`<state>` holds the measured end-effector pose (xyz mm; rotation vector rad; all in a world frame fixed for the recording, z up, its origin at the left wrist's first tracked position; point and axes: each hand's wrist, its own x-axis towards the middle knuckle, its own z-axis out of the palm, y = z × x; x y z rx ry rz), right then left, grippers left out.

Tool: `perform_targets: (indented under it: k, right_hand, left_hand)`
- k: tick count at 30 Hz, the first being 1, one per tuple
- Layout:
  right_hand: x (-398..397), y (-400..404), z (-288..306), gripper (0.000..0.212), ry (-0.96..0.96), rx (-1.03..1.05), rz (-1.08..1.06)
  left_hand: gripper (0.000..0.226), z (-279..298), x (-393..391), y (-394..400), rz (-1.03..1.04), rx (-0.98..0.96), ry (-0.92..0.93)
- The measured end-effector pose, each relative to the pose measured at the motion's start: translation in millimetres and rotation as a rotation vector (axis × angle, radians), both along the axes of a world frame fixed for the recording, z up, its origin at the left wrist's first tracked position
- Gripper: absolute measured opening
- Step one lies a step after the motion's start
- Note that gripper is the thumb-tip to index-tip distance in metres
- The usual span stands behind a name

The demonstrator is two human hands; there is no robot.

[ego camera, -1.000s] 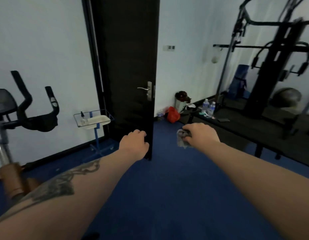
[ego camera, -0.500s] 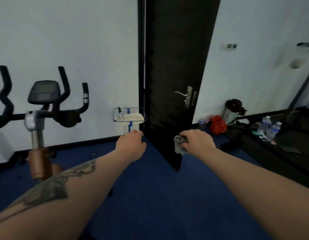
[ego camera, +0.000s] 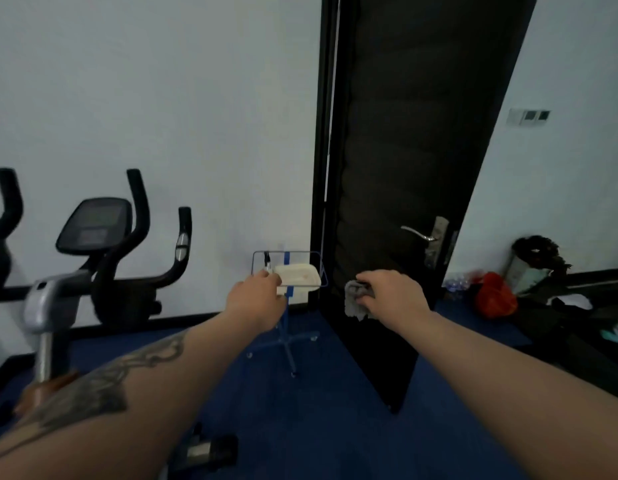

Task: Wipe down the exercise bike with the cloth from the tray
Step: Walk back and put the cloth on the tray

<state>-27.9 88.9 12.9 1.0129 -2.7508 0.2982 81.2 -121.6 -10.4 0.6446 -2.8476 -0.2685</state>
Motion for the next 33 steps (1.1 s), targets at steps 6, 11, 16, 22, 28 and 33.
perform_targets:
  k: [6, 11, 16, 22, 28, 33]
  right_hand:
    - [-73.4, -46.1, -5.5, 0.027, -0.030, -0.004, -0.012]
    - [-142.2, -83.3, -9.4, 0.027, -0.040, -0.012, -0.022]
    - [-218.2, -126.2, -16.8, 0.028, -0.048, -0.020, 0.025]
    - [-314.5, -174.3, -20.7, 0.027, -0.086, 0.006, 0.095]
    - [-386.7, -226.2, -36.3, 0.025, -0.143, 0.019, 0.174]
    - [-428.1, -272.1, -68.3, 0.026, -0.200, 0.058, 0.208]
  left_hand:
    - [0.042, -7.5, -77.8, -39.6, -0.029, 0.018, -0.037]
    - [0.043, -18.8, -143.1, -67.2, -0.020, 0.043, -0.024]
    - [0.041, -32.5, -213.2, -103.2, 0.031, 0.040, -0.036]
    - [0.041, -39.0, -304.2, -141.9, 0.125, 0.084, -0.033]
    - [0.043, -58.8, -369.5, -174.3, 0.151, 0.140, -0.054]
    - [0.043, -87.3, -406.0, -217.6, 0.198, 0.156, -0.109]
